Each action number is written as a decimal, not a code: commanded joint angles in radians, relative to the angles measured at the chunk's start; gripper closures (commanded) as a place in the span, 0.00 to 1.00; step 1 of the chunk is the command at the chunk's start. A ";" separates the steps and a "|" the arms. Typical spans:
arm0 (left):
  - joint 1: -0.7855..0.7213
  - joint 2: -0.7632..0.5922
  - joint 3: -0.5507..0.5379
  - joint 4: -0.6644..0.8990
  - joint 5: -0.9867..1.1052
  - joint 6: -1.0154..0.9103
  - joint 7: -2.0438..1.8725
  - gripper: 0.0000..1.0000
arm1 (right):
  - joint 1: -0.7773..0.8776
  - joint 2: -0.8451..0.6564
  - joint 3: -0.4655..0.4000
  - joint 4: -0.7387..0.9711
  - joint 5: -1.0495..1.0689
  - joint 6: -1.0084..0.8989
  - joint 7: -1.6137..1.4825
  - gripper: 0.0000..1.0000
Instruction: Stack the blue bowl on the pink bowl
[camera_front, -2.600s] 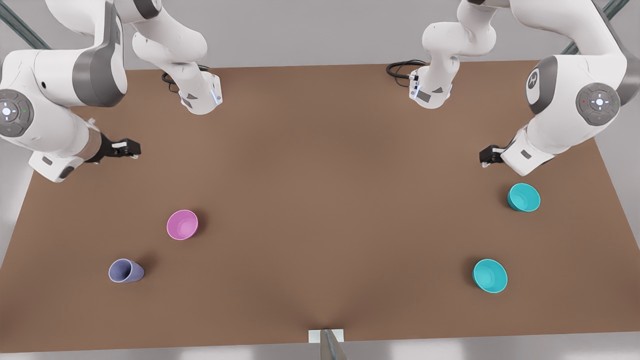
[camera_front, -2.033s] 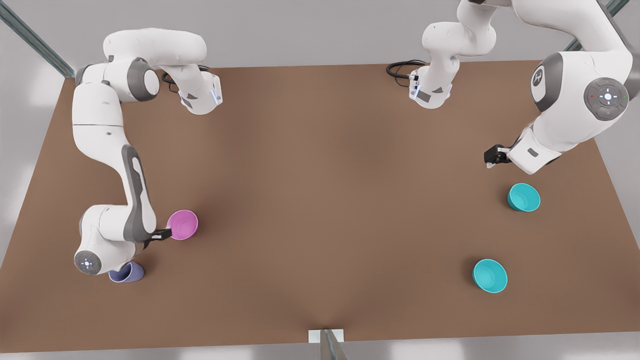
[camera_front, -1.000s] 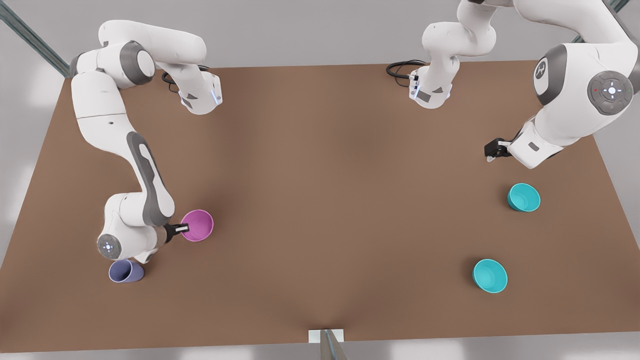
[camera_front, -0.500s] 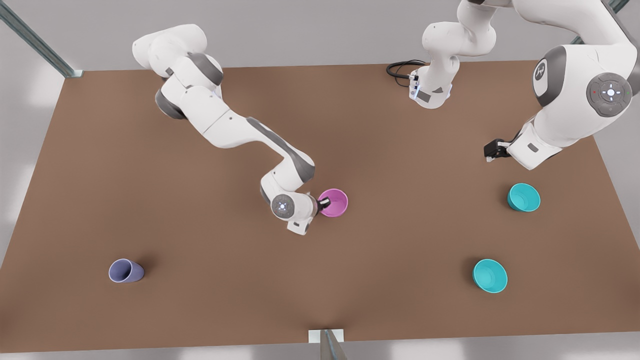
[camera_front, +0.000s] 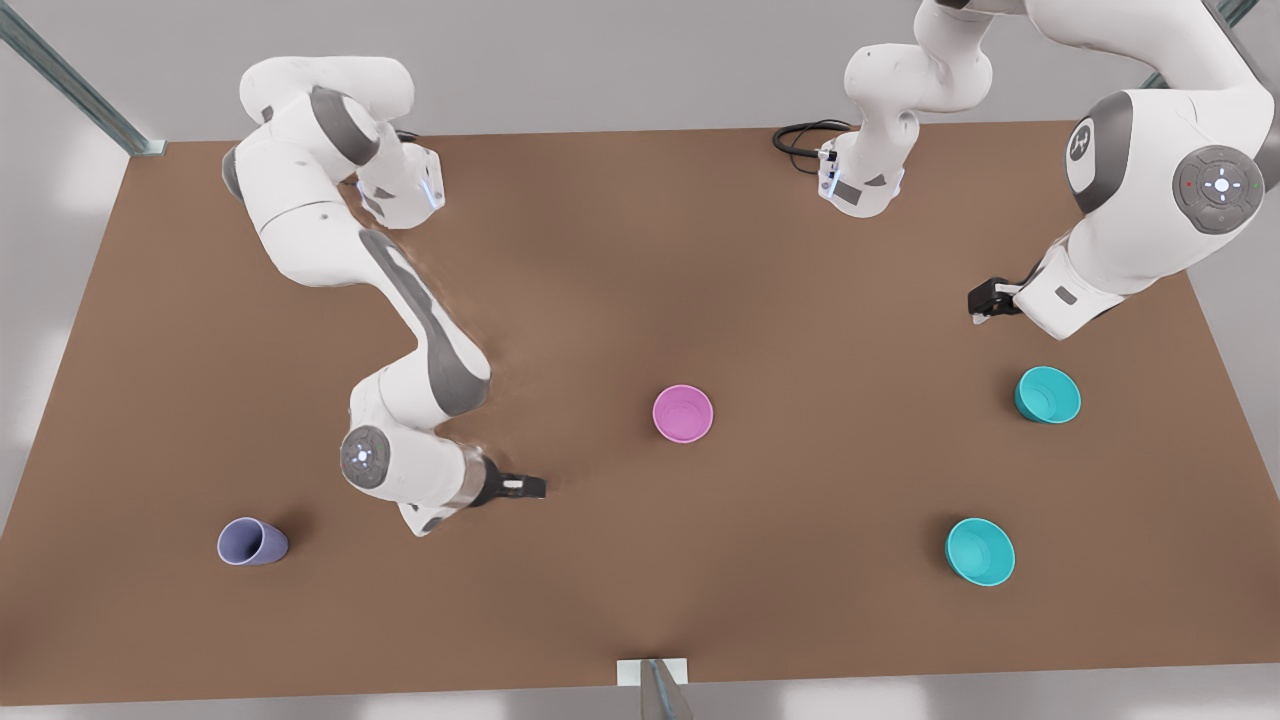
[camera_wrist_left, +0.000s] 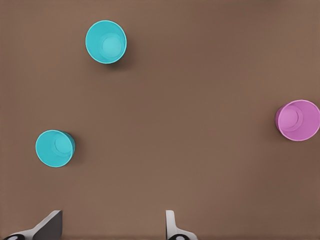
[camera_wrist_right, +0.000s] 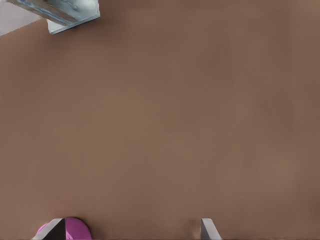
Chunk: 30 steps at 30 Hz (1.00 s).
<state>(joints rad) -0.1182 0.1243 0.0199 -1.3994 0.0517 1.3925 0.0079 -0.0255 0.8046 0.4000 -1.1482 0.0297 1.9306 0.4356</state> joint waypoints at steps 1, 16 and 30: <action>0.000 -0.002 0.000 0.000 0.002 -0.001 -0.003 0.00 | -0.131 -0.021 -0.004 0.005 -0.221 -0.502 -0.323 0.00; -0.005 -0.002 -0.001 0.000 0.000 0.000 -0.009 0.00 | -0.025 -0.621 -0.313 -0.162 -0.103 -0.671 -0.560 0.00; 0.489 0.495 0.259 -0.190 -0.409 0.623 0.963 0.00 | -0.019 -0.510 -0.305 -0.100 -0.180 -0.677 -0.551 0.00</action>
<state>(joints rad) 0.3508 0.5928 0.2792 -1.5841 -0.2789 1.7924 0.2874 -0.0447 0.2902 0.0945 -1.2546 -0.1271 1.2583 -0.0127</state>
